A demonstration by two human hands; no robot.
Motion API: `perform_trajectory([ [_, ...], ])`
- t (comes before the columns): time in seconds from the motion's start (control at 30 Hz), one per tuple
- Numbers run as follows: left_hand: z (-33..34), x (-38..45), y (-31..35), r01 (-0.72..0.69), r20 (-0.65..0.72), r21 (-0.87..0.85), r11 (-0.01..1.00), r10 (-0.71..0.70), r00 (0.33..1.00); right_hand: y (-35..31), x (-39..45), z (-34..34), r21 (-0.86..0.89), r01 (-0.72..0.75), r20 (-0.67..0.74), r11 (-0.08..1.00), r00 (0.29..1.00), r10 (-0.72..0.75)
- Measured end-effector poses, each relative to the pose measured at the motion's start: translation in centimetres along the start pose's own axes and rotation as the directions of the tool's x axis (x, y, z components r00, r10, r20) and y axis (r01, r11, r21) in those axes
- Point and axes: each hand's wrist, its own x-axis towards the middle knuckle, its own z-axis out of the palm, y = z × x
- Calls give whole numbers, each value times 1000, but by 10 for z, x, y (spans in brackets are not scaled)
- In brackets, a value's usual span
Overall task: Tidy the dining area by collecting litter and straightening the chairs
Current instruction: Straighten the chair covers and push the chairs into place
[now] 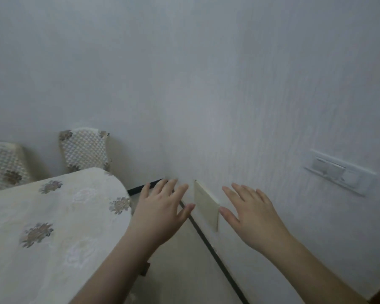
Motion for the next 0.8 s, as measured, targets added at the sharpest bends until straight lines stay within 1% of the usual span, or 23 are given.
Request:
perform_trajectory([
  [0.07,8,24,0,28,2,3,1000,-28,1000,12,27,-1,24,19,-27,1000,999,-18],
  [0.17,15,58,-3,74,-8,30,997,-74,997,30,69,0,85,51,-31,995,998,-49],
  [0.27,16,87,-8,126,-53,25,992,-124,991,41,109,6,73,90,-29,993,996,-88],
  [0.33,24,100,-16,162,-38,29,986,-161,986,40,130,11,79,108,-24,991,994,-107],
  [0.57,62,146,-62,270,31,62,961,-272,962,18,209,42,94,197,-2,976,980,-197],
  [0.8,105,194,-151,348,16,36,937,-349,937,-34,312,88,72,275,9,959,961,-277],
])
